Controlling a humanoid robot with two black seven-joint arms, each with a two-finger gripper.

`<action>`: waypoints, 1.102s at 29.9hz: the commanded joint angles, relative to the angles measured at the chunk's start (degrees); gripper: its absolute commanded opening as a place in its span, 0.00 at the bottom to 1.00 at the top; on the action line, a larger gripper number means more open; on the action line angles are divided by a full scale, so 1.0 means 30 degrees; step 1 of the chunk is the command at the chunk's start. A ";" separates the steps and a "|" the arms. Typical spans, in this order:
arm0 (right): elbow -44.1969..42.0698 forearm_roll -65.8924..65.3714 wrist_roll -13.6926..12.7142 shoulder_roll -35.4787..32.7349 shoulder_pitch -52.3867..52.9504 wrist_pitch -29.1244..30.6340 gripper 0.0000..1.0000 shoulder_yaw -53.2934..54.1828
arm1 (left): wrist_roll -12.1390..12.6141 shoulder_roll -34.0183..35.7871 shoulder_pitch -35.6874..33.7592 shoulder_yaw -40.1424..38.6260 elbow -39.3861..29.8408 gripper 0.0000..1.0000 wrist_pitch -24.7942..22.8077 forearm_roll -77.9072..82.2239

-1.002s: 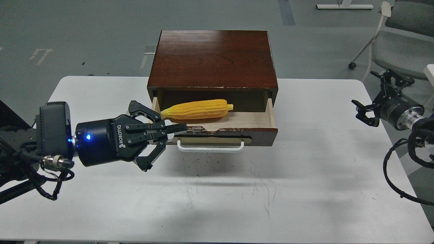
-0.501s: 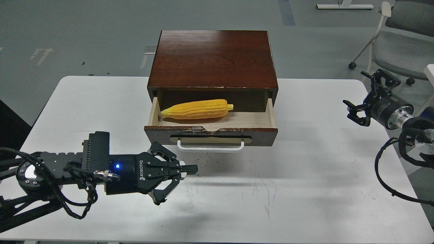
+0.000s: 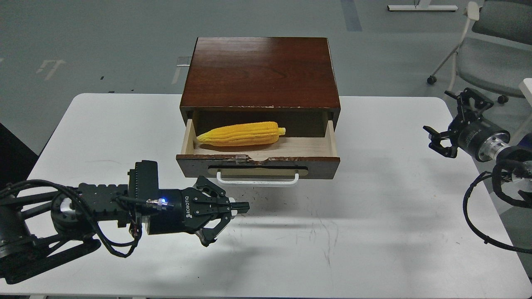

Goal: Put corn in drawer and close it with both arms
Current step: 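Bring the left gripper down to the front of the open drawer, then push the drawer front with the left gripper into the box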

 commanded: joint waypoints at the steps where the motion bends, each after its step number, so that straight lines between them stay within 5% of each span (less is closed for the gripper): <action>1: -0.0019 0.0000 0.0001 -0.0015 -0.0090 0.0003 1.00 0.0006 | -0.0007 -0.0249 -0.0022 0.0015 0.0294 0.00 -0.0139 -0.0002; 33: 0.0010 0.0000 0.0001 0.0073 -0.0383 0.0032 1.00 -0.0140 | 0.0801 0.0278 -0.0022 -0.1037 0.1613 0.00 -0.0491 -0.0002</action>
